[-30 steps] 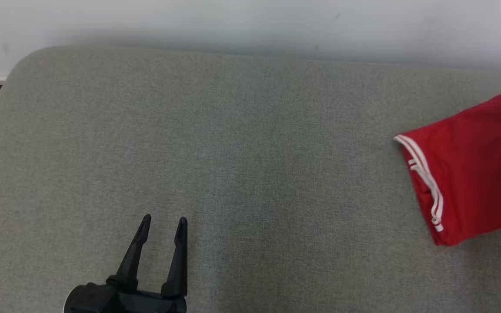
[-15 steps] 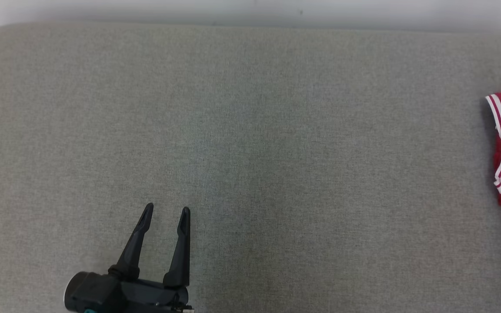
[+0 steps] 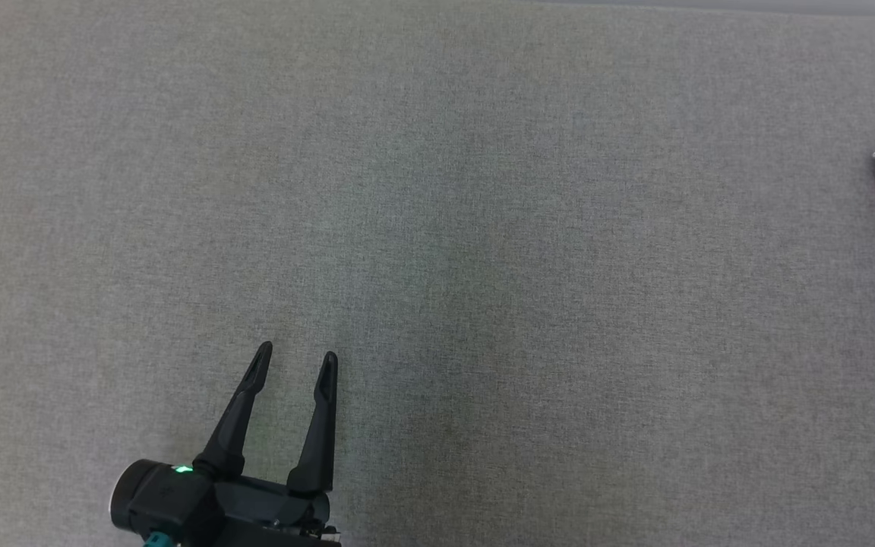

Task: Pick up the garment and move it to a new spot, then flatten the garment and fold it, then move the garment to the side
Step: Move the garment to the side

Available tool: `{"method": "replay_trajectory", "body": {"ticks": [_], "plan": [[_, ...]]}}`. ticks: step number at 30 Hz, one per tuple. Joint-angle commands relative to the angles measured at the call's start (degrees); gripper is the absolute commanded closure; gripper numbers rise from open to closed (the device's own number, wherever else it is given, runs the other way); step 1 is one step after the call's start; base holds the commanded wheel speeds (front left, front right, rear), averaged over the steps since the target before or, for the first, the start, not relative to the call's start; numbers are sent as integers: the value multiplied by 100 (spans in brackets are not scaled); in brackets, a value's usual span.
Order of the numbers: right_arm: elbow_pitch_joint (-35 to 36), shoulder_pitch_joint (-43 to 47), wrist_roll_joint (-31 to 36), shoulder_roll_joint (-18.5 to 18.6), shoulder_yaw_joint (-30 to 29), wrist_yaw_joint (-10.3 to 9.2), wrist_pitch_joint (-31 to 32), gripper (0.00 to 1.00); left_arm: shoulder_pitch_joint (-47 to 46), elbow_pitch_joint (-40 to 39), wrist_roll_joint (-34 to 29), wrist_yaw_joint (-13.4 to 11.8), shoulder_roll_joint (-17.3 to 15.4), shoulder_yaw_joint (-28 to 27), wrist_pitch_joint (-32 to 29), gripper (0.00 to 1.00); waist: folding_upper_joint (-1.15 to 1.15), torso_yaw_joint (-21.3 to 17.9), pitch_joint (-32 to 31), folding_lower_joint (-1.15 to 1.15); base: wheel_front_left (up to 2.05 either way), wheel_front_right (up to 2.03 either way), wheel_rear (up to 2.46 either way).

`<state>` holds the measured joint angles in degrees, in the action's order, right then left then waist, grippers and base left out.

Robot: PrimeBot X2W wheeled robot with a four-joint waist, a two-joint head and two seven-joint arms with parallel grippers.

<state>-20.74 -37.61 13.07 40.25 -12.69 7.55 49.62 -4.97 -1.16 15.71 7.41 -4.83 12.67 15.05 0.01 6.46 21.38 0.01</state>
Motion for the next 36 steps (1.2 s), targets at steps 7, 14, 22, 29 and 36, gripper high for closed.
{"method": "replay_trajectory", "body": {"ticks": [7,14,22,29,36], "plan": [[563,649,-51,-838,-476,-15,-51,0,68,-282,-317,4,-2,-158,19,0,-1,-177,-548,-1,0,0,0],[1587,1258,-138,-1646,-530,-15,-631,0,317,-144,-225,-154,104,-468,19,0,-1,-347,-1218,-1,0,0,0],[3188,2480,-369,-3487,-723,-12,-2197,0,471,411,-286,-443,158,-685,19,0,-1,-455,-1991,-1,0,0,0],[2915,3427,-1520,-3743,-254,-14,-3588,0,596,813,-127,-414,173,-874,19,0,-1,-482,-2450,-1,0,0,0],[2295,3765,-2067,-3738,135,-14,-4635,0,746,1001,-88,-373,186,-1104,19,0,-1,-449,-2746,-1,0,0,0]]}}
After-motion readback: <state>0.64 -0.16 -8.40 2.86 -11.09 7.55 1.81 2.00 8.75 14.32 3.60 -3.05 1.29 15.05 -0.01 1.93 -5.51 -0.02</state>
